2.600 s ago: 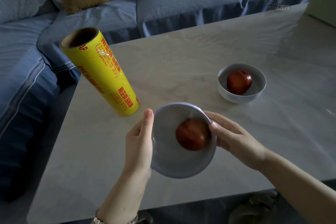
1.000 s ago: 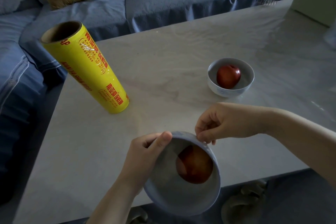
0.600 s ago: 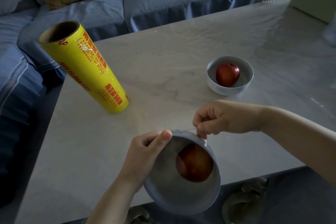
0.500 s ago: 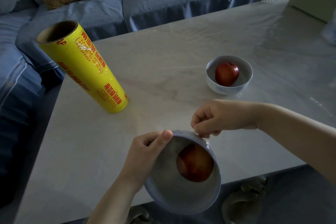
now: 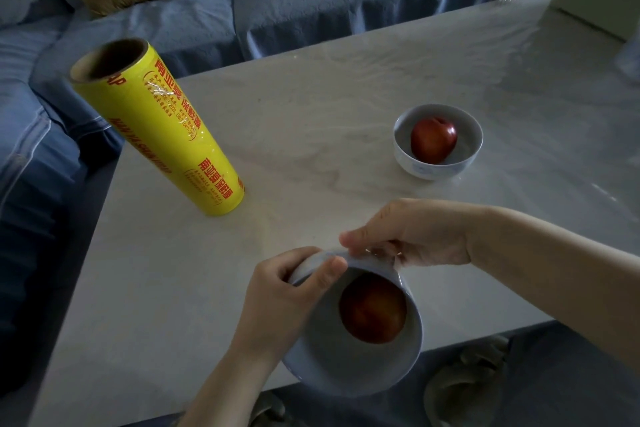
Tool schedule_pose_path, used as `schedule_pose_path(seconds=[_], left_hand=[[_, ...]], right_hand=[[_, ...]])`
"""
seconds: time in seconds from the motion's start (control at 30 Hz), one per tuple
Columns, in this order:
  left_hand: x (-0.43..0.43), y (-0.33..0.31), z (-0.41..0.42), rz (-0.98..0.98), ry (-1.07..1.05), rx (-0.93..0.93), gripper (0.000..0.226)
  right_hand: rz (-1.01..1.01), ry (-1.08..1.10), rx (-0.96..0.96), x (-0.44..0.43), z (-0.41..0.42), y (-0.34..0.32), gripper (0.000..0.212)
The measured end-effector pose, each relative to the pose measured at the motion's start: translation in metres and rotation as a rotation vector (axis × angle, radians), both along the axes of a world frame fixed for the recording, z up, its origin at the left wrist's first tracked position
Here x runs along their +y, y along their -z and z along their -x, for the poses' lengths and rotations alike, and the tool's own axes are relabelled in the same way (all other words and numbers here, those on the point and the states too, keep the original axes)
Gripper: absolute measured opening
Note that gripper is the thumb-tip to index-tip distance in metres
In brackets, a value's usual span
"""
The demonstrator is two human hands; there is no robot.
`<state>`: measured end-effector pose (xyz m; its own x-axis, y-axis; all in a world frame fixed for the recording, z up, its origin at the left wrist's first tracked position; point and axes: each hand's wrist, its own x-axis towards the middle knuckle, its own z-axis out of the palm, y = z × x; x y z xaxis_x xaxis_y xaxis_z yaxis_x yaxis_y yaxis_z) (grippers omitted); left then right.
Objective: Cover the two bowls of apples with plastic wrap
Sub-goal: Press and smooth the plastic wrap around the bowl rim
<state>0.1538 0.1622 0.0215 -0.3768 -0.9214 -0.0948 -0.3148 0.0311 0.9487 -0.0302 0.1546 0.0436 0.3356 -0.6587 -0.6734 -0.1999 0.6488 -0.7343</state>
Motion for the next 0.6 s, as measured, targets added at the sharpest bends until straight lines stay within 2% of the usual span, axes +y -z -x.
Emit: schedule_pose_path(seconds=[0.1, 0.2, 0.3, 0.33, 0.43, 0.6], left_hand=[[0.0, 0.003, 0.001, -0.014, -0.04, 0.004, 0.023], [0.0, 0.005, 0.001, -0.018, -0.047, -0.013, 0.027], [0.001, 0.003, 0.003, -0.061, -0.037, 0.001, 0.007], [0.002, 0.002, 0.004, -0.07, -0.039, 0.022, 0.007], [0.003, 0.002, 0.003, -0.051, -0.042, 0.058, 0.013], [0.003, 0.001, 0.001, 0.043, -0.036, 0.082, 0.016]], right_hand=[[0.065, 0.119, 0.038, 0.005, -0.004, 0.001, 0.019], [0.226, 0.254, 0.133, 0.011, -0.011, 0.006, 0.026], [0.38, 0.339, 0.186, 0.016, -0.019, 0.009, 0.022], [0.434, 0.359, 0.203, 0.016, -0.02, 0.01, 0.02], [0.56, 0.363, 0.256, 0.015, -0.024, 0.014, 0.018], [0.632, 0.314, 0.278, 0.009, -0.023, 0.02, 0.016]])
